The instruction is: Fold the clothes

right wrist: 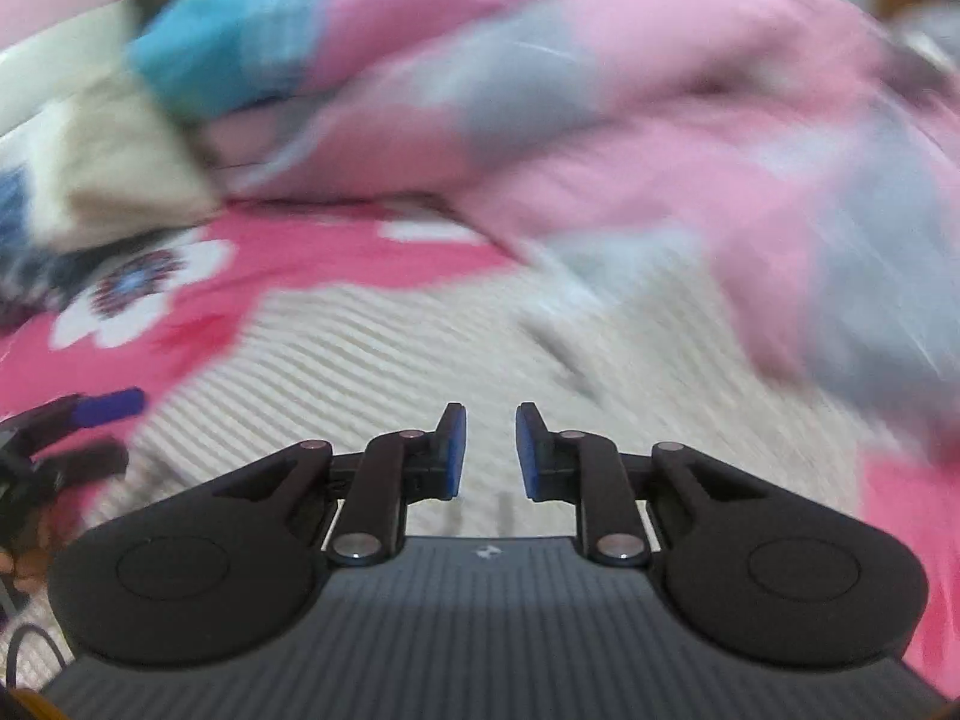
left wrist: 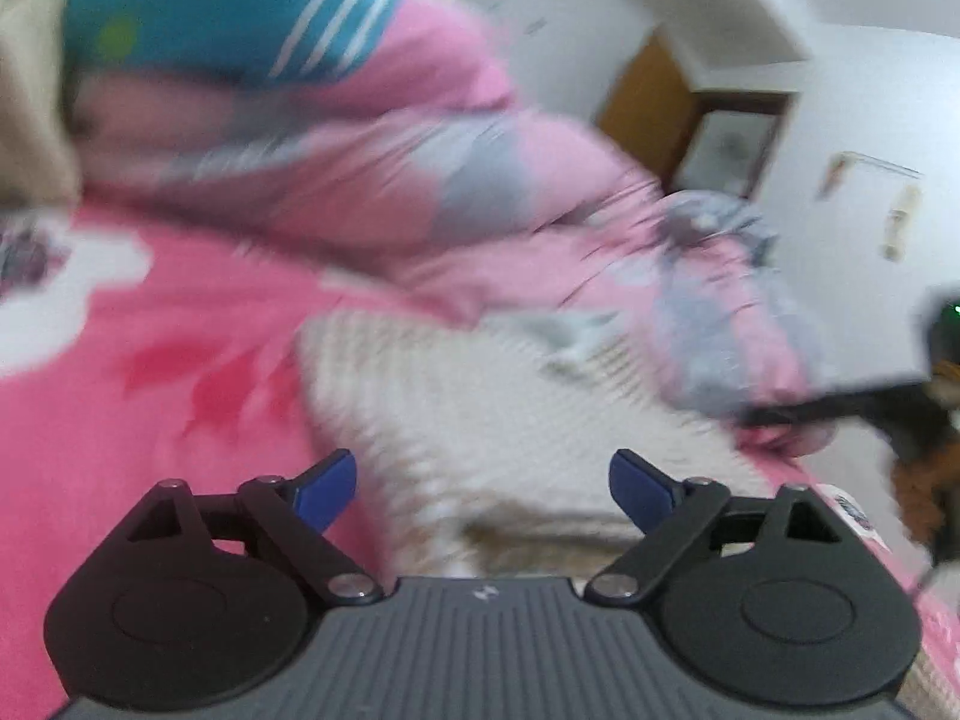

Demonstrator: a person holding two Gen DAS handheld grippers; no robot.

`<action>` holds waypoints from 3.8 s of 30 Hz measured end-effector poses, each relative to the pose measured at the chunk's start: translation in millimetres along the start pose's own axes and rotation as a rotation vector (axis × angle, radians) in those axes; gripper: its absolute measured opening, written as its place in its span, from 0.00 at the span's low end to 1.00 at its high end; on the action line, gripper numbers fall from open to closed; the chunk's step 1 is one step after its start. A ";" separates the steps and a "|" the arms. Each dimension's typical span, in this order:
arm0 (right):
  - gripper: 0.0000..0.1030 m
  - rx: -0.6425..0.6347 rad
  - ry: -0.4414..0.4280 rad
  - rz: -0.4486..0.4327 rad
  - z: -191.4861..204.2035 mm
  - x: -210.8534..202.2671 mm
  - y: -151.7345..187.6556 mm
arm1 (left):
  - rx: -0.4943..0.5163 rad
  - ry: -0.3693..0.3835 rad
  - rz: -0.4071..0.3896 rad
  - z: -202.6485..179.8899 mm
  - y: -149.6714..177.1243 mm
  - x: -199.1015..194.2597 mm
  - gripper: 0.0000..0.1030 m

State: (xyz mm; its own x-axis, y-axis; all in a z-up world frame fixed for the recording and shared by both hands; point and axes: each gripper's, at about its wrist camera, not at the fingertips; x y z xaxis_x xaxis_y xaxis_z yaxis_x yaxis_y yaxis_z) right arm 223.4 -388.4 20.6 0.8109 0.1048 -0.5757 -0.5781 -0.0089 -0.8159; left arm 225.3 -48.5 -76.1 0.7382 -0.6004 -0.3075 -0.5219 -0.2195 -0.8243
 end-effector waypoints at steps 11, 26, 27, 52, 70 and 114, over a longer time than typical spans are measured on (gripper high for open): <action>0.30 0.923 0.091 -0.102 -155.7 -50.8 94.2 | -0.073 -0.025 0.075 15.9 4.6 16.7 0.88; 0.39 1.086 0.060 -0.027 -145.3 -19.0 109.8 | -0.088 -0.005 0.062 18.0 5.1 13.5 0.88; 0.40 1.087 0.070 -0.026 -145.3 -16.5 109.2 | -0.092 -0.002 0.060 18.5 4.9 13.2 0.88; 0.14 0.946 0.160 -0.224 -129.1 -30.4 81.8 | -0.143 0.048 0.012 24.7 3.1 6.1 0.88; 0.51 1.226 0.307 -0.290 -184.7 -65.7 130.4 | -0.109 0.016 0.045 18.4 5.0 11.9 0.89; 0.28 0.184 0.128 -0.150 -18.2 -12.6 79.0 | 0.500 -0.031 0.121 -64.0 -31.1 23.9 0.34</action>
State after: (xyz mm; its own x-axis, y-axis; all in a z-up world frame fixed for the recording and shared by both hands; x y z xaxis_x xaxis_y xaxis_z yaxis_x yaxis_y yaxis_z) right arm 169.1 -408.5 -37.6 0.8867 -0.0357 -0.4610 -0.4481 0.1794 -0.8758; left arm 231.9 -105.2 -27.4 0.7013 -0.5743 -0.4224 -0.3419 0.2490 -0.9061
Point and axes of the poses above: each gripper's, at about its wrist camera, not at the fingertips, and x roughly the way its jaws point, z to its left, y to its underside, and after that the axes turned 4 degrees about -z, right-handed
